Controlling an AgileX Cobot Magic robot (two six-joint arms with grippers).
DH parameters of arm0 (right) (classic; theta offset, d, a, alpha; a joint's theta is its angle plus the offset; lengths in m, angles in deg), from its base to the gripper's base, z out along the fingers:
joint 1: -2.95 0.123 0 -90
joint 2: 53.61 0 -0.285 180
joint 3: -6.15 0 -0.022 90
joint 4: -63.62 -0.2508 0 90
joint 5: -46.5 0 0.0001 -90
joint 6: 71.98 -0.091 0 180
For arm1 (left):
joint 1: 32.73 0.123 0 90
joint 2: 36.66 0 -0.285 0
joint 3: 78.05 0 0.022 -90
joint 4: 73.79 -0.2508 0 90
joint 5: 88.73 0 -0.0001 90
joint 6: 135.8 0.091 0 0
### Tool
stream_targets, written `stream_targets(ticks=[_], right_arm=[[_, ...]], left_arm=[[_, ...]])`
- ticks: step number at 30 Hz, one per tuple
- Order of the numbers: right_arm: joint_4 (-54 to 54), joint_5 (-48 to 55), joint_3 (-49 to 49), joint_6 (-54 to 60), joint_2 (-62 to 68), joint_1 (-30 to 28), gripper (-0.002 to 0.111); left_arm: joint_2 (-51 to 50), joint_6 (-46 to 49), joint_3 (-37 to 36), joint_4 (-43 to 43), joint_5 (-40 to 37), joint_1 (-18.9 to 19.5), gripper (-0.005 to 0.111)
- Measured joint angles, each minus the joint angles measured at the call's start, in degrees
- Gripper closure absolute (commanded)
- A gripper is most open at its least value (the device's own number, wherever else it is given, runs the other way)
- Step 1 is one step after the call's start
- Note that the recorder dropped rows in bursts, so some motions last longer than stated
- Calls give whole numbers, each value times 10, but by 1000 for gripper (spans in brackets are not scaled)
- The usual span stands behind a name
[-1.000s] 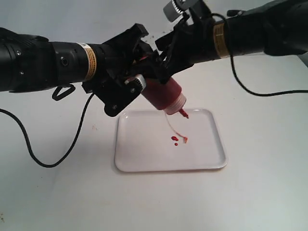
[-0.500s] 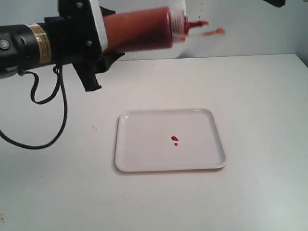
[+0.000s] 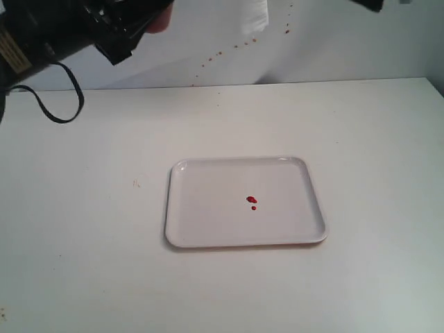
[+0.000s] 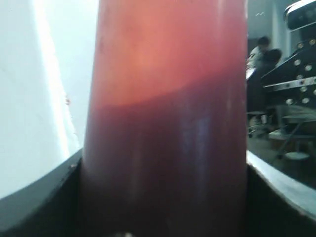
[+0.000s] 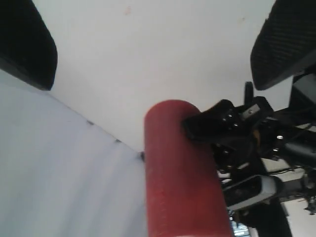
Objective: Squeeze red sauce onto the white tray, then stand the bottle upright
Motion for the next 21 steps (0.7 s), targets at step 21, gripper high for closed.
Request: stream_targets(ticks=[21], right_arm=[[-30, 28, 0, 88, 93, 74, 36]], left_arm=[[-108, -56, 0, -46, 13, -118, 107]])
